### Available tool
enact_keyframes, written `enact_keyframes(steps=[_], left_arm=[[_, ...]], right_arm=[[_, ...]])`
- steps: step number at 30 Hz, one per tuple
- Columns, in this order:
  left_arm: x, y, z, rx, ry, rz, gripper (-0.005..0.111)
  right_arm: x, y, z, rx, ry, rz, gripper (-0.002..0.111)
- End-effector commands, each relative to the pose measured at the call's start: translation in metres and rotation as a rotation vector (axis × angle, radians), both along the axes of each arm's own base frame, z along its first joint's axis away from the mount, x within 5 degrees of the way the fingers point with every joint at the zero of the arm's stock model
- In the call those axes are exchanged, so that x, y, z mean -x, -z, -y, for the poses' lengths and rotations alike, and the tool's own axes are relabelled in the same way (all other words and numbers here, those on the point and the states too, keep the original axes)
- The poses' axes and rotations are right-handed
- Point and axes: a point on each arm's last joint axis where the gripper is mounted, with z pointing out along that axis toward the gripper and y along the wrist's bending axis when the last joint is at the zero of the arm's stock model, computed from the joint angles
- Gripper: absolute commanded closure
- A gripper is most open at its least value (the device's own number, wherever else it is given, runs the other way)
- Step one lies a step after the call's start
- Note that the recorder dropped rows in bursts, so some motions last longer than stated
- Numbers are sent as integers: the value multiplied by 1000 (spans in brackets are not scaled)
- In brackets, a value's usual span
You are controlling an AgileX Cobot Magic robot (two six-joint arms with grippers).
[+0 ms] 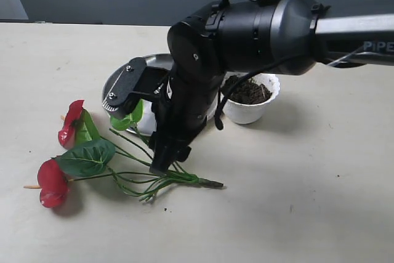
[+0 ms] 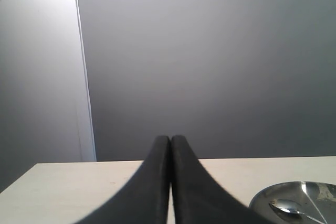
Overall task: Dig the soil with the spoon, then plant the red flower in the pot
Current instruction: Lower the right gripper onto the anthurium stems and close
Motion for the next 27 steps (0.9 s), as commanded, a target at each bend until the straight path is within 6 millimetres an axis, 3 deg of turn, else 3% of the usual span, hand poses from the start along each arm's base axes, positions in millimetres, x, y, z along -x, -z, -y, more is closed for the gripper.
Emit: enact_keyframes(steps=[1,13,20,23,27], left_arm=[[1,-2,1,2,15,16,106],[1,-2,1,2,15,16,106],[1,-2,1,2,15,16,106],[1,-2,1,2,15,16,106],[1,-2,1,2,15,16,106]], right_arm=[[-3,-3,-5,-65,0,39,51],[-5,38,-16,-40,1,-35,51],[-8,51,-19,-38,-1,-25,52],[-8,53,-19,-36,-20,-19,65],[-8,55,-20,-31,-25,-22,106]])
